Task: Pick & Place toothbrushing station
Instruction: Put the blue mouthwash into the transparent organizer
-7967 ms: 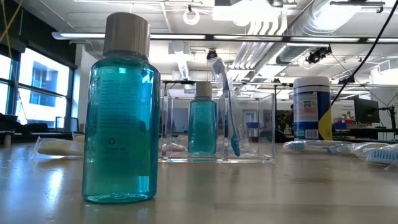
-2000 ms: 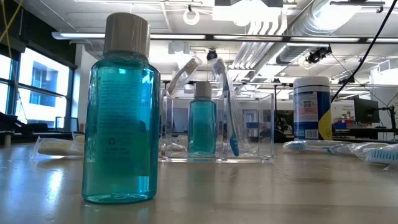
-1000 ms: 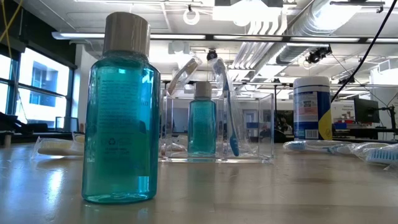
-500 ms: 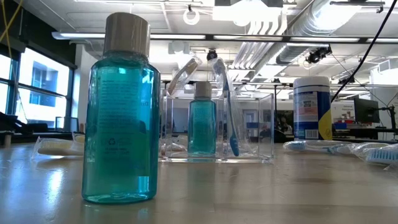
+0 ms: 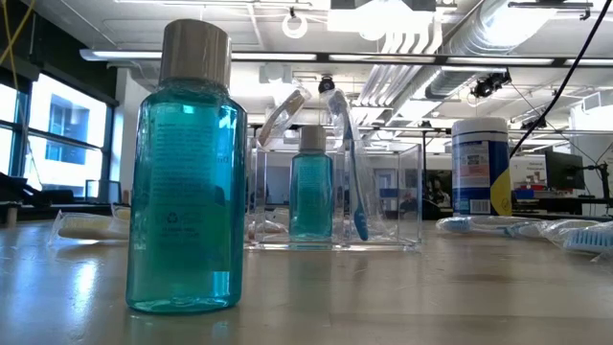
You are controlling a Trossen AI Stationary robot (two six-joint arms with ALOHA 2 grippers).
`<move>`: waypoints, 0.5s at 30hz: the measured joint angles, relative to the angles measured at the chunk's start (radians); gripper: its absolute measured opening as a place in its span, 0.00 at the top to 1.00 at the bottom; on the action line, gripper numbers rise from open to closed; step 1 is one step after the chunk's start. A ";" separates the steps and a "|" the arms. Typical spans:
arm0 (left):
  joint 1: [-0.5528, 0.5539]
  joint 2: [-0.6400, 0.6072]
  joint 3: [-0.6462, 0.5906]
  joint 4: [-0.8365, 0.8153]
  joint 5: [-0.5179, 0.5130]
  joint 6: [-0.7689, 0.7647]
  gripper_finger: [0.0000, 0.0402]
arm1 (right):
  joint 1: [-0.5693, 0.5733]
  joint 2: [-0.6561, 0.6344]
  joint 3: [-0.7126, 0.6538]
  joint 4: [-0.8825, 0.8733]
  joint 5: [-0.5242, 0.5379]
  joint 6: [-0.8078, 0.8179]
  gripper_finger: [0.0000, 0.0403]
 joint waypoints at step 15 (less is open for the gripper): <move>-0.002 0.003 0.000 -0.095 0.210 -0.363 0.37 | 0.000 0.000 0.000 0.000 0.001 0.000 0.49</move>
